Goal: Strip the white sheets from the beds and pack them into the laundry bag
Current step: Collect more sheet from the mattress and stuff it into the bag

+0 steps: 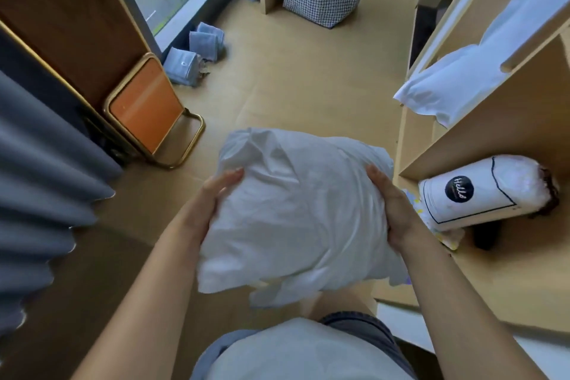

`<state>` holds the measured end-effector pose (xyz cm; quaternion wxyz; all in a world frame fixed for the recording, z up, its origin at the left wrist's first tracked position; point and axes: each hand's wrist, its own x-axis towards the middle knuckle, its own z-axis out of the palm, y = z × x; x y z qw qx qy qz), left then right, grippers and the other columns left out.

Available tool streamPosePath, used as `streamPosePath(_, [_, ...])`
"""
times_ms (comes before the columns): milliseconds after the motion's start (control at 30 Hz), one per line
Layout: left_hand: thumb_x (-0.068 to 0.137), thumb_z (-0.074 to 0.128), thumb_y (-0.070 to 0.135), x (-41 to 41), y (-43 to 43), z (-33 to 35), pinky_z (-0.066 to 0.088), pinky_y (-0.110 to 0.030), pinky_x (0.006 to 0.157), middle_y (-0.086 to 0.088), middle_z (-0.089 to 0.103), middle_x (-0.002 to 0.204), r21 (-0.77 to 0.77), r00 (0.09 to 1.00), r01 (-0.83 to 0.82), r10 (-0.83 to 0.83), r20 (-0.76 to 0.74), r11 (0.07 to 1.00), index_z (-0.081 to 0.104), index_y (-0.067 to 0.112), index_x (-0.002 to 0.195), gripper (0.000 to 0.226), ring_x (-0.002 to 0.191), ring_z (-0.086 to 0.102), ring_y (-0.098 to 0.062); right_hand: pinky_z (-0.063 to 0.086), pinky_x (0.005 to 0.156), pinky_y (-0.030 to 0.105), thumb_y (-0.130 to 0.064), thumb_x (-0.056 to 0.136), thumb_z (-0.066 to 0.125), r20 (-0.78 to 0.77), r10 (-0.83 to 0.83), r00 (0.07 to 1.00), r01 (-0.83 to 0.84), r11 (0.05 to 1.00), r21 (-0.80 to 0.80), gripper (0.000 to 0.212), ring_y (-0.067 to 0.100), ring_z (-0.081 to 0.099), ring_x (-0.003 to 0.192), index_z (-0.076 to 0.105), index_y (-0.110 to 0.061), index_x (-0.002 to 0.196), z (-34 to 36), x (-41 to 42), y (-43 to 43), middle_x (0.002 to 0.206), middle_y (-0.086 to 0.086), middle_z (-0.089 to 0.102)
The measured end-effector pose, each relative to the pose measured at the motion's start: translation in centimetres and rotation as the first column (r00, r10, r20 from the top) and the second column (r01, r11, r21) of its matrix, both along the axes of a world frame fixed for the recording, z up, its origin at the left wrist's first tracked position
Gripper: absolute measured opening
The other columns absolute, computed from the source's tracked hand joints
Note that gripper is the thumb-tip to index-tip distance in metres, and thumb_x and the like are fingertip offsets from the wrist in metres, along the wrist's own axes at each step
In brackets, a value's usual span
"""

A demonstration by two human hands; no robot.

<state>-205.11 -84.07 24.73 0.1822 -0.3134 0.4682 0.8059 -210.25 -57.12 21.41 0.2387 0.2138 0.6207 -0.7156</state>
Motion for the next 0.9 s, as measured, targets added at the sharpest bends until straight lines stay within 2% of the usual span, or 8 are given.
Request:
streamPosePath(133, [0.075,0.061,0.031,-11.4,1.4,0.7,0.057,-0.039,0.08,-0.011,0.073,0.102,-0.01,1.0,-0.001,0.001,-0.015,1.0,0.079,0.015,0.087,0.027,0.086,0.071,-0.028,0.05,0.094,0.044,-0.07,0.039,0.082,-0.01,0.049,0.999,-0.049,0.998,0.027,0.096,0.025,0.068,0.101,0.066,-0.015,0.116,1.1,-12.6,1.0,0.109,0.006,0.072])
streamPosePath(300, [0.076,0.066,0.026,-23.3,1.7,1.3,0.057,-0.04,0.081,-0.011,0.072,0.107,0.0,0.993,-0.088,0.088,-0.073,0.996,0.069,0.015,0.107,0.033,0.092,0.071,-0.028,0.052,0.09,0.043,-0.06,0.054,0.08,-0.024,0.088,0.996,-0.087,0.995,0.044,0.074,0.025,0.069,0.097,0.067,-0.015,0.112,2.3,-26.3,0.8,0.104,0.005,0.073])
streamPosePath(433, [0.086,0.056,0.024,-32.4,0.6,1.1,0.06,-0.031,0.064,-0.008,0.075,0.093,0.013,0.989,-0.141,0.141,-0.05,0.99,0.073,0.015,0.094,0.02,0.078,0.073,-0.023,0.053,0.081,0.038,-0.057,0.057,0.079,-0.02,0.1,0.995,-0.099,0.994,0.048,0.071,0.023,0.07,0.094,0.067,-0.014,0.113,2.2,-35.6,-0.9,0.103,0.005,0.074])
streamPosePath(567, [0.089,0.054,0.026,-43.3,-1.4,0.5,0.057,-0.035,0.078,-0.009,0.074,0.099,-0.036,0.992,-0.108,0.105,-0.065,0.994,0.071,0.015,0.103,0.024,0.085,0.072,-0.025,0.052,0.073,0.033,-0.057,0.054,0.075,-0.017,0.07,0.997,-0.069,0.997,0.04,0.07,0.021,0.071,0.089,0.067,-0.015,0.109,1.6,-45.7,-2.8,0.099,0.004,0.074])
streamPosePath(633, [0.085,0.057,0.026,-49.5,-2.6,0.3,0.058,-0.035,0.077,-0.01,0.074,0.1,-0.056,0.993,-0.095,0.09,-0.079,0.994,0.071,0.014,0.102,0.025,0.086,0.072,-0.024,0.052,0.072,0.033,-0.059,0.052,0.073,-0.019,0.048,0.999,-0.047,0.998,0.048,0.07,0.021,0.071,0.09,0.067,-0.018,0.108,1.6,-51.1,-3.6,0.099,0.002,0.074])
streamPosePath(733, [0.074,0.063,0.029,-59.1,-3.8,0.5,0.059,-0.035,0.075,-0.011,0.073,0.102,-0.085,0.996,-0.018,0.01,-0.092,0.996,0.073,0.014,0.1,0.031,0.089,0.071,-0.026,0.053,0.082,0.037,-0.063,0.053,0.079,-0.025,0.005,1.0,-0.003,0.998,0.055,0.075,0.021,0.07,0.096,0.067,-0.02,0.113,1.8,-59.1,-4.2,0.105,0.002,0.073])
streamPosePath(833, [0.083,0.058,0.024,-68.3,-4.4,1.2,0.057,-0.024,0.058,-0.006,0.075,0.089,-0.096,0.991,0.046,-0.058,-0.121,0.994,0.071,0.014,0.094,0.019,0.077,0.073,-0.019,0.05,0.094,0.042,-0.067,0.045,0.079,-0.031,-0.046,0.998,0.048,0.998,0.048,0.085,0.023,0.069,0.1,0.067,-0.02,0.115,2.2,-66.5,-4.4,0.108,0.002,0.072])
streamPosePath(900, [0.089,0.055,0.022,-73.7,-4.8,1.2,0.056,-0.023,0.06,-0.005,0.076,0.089,-0.109,0.989,0.074,-0.087,-0.116,0.991,0.068,0.015,0.099,0.018,0.077,0.073,-0.017,0.049,0.096,0.043,-0.07,0.039,0.08,-0.026,-0.072,0.997,0.073,0.996,0.053,0.092,0.022,0.068,0.101,0.067,-0.021,0.116,2.2,-71.2,-4.6,0.109,0.001,0.072])
